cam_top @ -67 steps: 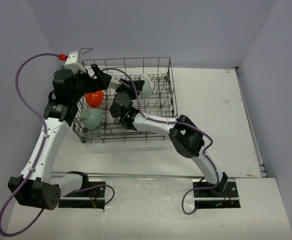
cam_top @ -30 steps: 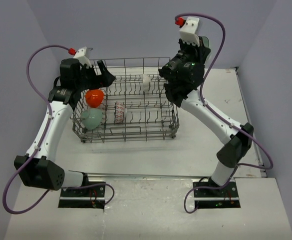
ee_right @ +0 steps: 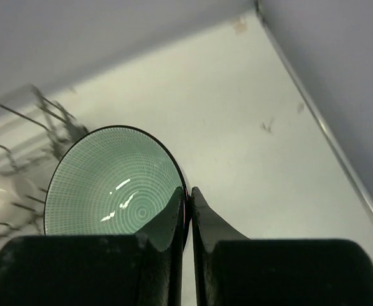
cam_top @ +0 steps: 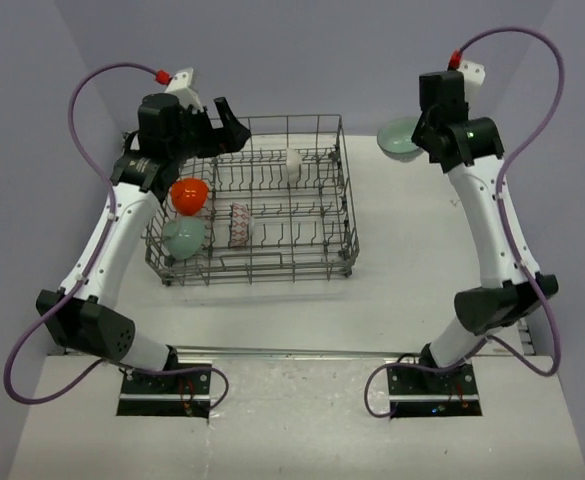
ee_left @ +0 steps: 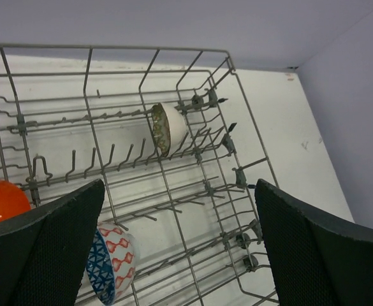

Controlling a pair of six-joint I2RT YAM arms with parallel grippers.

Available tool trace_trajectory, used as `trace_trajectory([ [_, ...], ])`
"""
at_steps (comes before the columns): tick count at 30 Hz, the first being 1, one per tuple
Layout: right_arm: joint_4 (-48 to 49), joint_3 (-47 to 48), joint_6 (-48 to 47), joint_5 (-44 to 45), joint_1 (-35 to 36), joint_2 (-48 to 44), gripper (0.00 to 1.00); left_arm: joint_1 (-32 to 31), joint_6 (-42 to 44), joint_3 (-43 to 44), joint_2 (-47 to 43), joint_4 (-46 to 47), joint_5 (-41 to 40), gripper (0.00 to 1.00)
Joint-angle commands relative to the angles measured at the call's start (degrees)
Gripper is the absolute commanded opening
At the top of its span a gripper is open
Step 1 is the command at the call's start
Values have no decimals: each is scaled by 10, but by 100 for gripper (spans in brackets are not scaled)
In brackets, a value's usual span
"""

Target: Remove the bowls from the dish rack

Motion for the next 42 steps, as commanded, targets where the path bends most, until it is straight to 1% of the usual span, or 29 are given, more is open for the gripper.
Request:
trace_trajectory([
  [1, -177, -2, 94, -130, -72, 42, 0, -36, 30, 57, 38, -63, -71, 100],
  [3, -187, -28, 114, -196, -130, 53, 0, -44, 37, 76, 58, -95, -89, 100],
  [5, -181, -78, 126, -234, -171, 53, 0, -53, 40, 99, 82, -114, -98, 100],
  [6, -151, -102, 124, -245, -180, 49, 0, -54, 39, 106, 94, -118, -100, 100],
  [8, -144, -138, 135, -271, -211, 58, 0, -58, 38, 123, 109, -126, -103, 100],
  [16, -116, -172, 124, -314, -244, 116, 0, -74, 30, 165, 169, -132, -92, 100],
  [17, -107, -174, 119, -313, -246, 125, 0, -74, 28, 169, 180, -130, -76, 100],
  [20, -85, -187, 109, -315, -248, 140, 0, -79, 21, 184, 204, -125, -74, 100],
  [23, -84, -178, 106, -306, -248, 168, 0, -79, 14, 234, 234, -142, -70, 100],
  [25, -84, -170, 105, -281, -249, 188, 0, -79, 2, 274, 264, -151, -63, 100],
  [26, -66, -172, 102, -276, -249, 191, 0, -79, -1, 278, 272, -147, -53, 100],
  [28, -56, -169, 101, -261, -250, 203, 0, -79, -16, 281, 277, -135, -51, 100],
  [32, -13, -160, 83, -216, -252, 227, 0, -79, -30, 285, 292, -113, -22, 100],
  [37, 10, -133, 67, -199, -254, 256, 0, -79, -37, 286, 301, -104, -12, 100],
  [40, 47, -132, 43, -188, -254, 263, 0, -79, -46, 288, 311, -106, 2, 100],
  [42, 54, -134, 25, -188, -254, 267, 0, -79, -52, 279, 310, -104, 7, 100],
])
